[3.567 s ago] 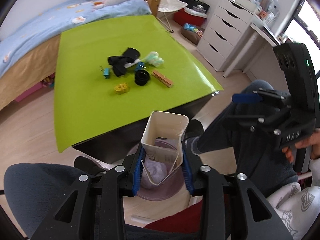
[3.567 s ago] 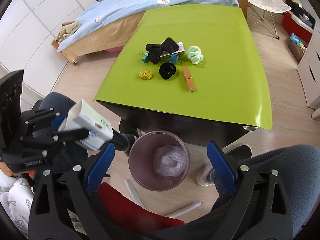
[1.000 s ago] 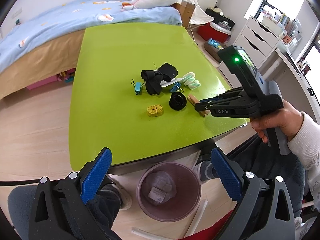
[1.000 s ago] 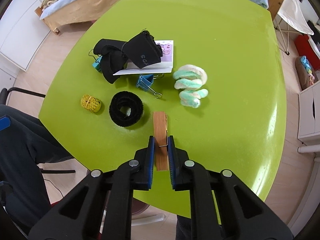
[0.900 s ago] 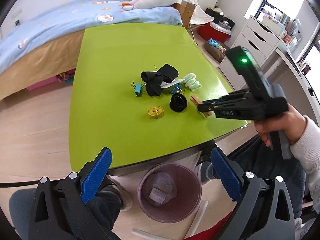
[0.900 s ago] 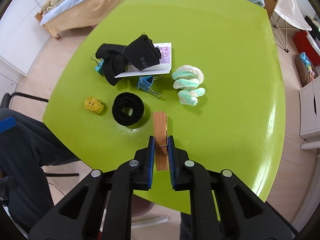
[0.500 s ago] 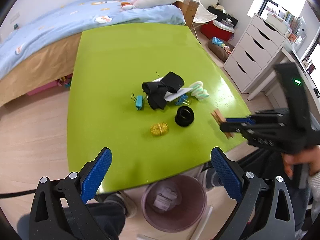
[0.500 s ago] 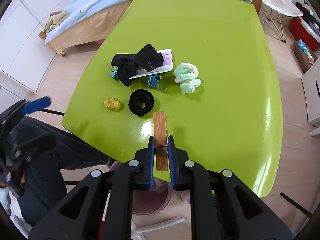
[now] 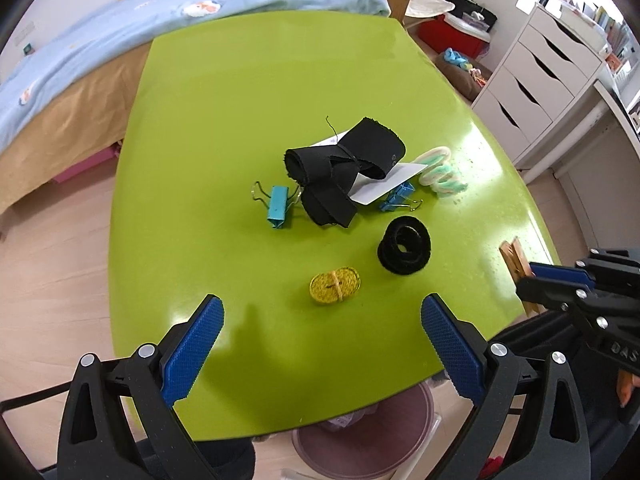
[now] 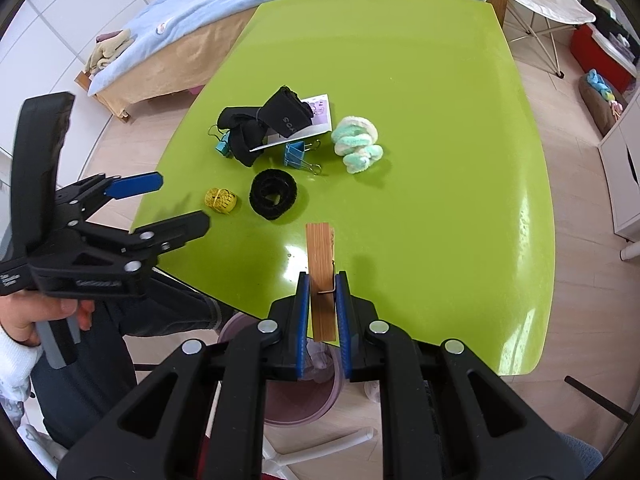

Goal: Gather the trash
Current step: 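Grasp the yellow coiled string with the left gripper while the right gripper holds the clothespin, then move both grippers over the wastebasket and release the string and clothespin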

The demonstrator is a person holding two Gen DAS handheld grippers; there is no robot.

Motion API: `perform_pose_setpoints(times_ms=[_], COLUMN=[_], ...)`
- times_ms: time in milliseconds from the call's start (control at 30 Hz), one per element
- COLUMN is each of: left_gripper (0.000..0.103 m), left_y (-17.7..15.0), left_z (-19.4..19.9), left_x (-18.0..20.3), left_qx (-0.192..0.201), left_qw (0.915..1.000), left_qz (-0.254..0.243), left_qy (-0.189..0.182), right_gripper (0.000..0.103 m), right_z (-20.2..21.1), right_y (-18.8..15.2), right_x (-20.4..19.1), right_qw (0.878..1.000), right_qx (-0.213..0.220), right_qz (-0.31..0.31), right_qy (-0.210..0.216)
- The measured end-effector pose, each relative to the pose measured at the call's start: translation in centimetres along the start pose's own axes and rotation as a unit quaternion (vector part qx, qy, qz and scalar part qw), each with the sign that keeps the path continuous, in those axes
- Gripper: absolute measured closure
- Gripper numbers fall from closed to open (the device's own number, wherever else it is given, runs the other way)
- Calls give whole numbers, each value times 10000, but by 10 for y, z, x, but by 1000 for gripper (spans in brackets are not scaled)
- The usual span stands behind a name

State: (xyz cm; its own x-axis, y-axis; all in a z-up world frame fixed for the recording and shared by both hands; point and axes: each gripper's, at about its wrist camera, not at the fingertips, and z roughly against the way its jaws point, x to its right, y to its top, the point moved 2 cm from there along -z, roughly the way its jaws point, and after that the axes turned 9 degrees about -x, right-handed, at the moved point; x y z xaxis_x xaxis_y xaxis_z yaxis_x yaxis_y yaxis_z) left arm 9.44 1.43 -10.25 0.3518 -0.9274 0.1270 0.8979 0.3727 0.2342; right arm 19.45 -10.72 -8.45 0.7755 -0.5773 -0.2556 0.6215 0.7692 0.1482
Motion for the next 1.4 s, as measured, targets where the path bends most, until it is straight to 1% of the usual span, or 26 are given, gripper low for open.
perform_pose_setpoints(times_ms=[33, 67, 100, 167, 200, 267, 300, 333, 433, 767, 1067, 1267, 1400], left_gripper=[11, 19, 22, 34, 37, 53, 56, 64, 74, 75, 75, 75, 75], left_y=[1, 3, 4, 5, 5, 6, 6, 6, 6, 0, -22, -42, -54], left_z=[-2, -5, -9, -13, -15, -17, -18, -19, -19, -11, 32, 64, 76], left_x=[1, 2, 2, 3, 4, 4, 4, 4, 4, 2, 11, 18, 21], left_qx=[-13, -40, -84, -111, -122, -147, -158, -172, -146, -75, 187, 392, 460], left_qw=[10000, 10000, 10000, 9999, 9999, 9998, 9998, 9998, 9999, 10000, 9992, 9978, 9971], left_qz=[-4, -2, 8, 30, 49, 77, 87, 88, 70, 1, -346, -526, -567], left_qy=[14, 24, 40, 45, 59, 74, 65, 66, 29, -1, -56, -135, -193], right_gripper=[91, 91, 91, 91, 91, 91, 91, 91, 91, 91, 91, 91, 91], right_z=[0, 0, 0, -1, -1, 0, 0, -1, -2, -2, 17, 36, 47], right_y=[0, 0, 0, 2, 2, 1, 1, 1, 0, -1, -10, -22, -34], right_x=[0, 0, 0, -1, -1, 0, -1, 0, 0, 0, -8, -22, -36], right_qw=[10000, 10000, 10000, 10000, 10000, 10000, 10000, 10000, 10000, 10000, 9996, 9988, 9980], right_qx=[1, 2, 3, 5, 8, 19, 23, 27, 32, 54, 237, 397, 461], right_qz=[-2, -3, -2, -5, -9, -10, -13, -12, -9, -14, 105, 270, 414], right_qy=[2, 4, 3, 3, 3, 2, 0, -1, -4, 8, 57, 107, 153])
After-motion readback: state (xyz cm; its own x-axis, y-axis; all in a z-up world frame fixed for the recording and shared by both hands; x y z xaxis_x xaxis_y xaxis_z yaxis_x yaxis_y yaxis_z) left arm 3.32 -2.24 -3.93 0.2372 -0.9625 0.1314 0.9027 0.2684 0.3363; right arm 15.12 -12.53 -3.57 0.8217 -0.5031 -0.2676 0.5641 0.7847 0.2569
